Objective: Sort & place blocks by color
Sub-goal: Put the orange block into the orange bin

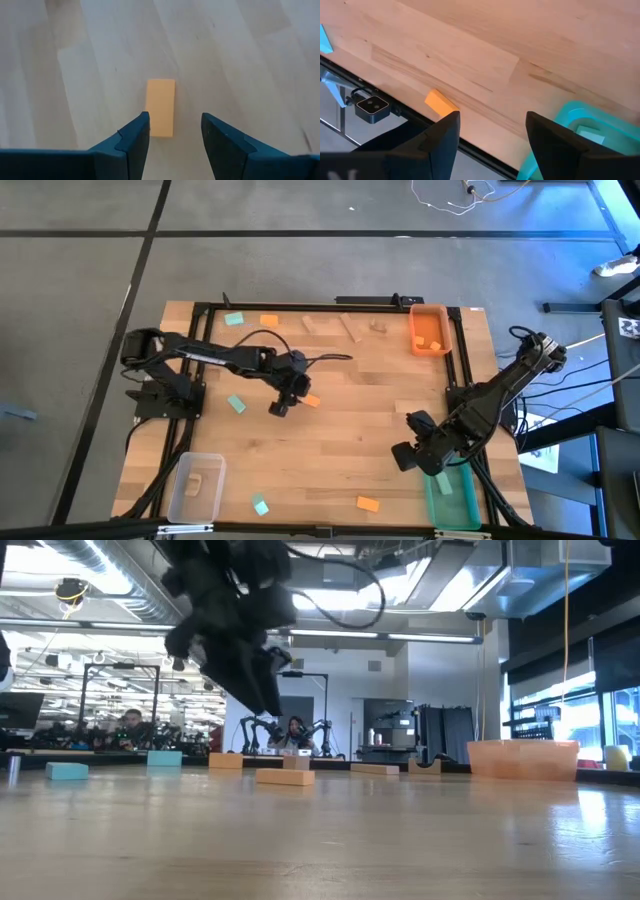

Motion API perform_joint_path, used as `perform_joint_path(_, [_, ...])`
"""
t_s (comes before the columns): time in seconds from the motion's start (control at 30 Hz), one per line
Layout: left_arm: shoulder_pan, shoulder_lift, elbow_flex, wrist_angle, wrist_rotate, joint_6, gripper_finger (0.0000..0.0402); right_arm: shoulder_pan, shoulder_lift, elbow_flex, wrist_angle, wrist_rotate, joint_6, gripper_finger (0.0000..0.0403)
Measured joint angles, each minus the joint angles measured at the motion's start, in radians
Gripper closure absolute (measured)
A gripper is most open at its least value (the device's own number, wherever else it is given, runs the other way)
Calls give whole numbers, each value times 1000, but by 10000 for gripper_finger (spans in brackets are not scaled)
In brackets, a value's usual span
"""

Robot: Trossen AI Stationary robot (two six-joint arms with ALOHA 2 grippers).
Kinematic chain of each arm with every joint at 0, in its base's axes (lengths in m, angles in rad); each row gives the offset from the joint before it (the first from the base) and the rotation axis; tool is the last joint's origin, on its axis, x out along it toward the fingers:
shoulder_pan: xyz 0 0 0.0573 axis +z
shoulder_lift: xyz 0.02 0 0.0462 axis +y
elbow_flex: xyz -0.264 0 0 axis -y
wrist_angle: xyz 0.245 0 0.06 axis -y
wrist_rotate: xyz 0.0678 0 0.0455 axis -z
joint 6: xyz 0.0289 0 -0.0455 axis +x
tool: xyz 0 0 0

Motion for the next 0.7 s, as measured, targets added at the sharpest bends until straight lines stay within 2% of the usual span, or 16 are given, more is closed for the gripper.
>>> perform_joint_path(0.33, [0,127,0,82,-15,1,233,0,0,0,0,0,0,176])
perform_joint_path(0.5, [0,146,0,120,-65,17,233,0,0,0,0,0,0,176])
perform_joint_path(0.7, [0,147,0,118,-55,28,233,0,0,0,0,-1,1,176])
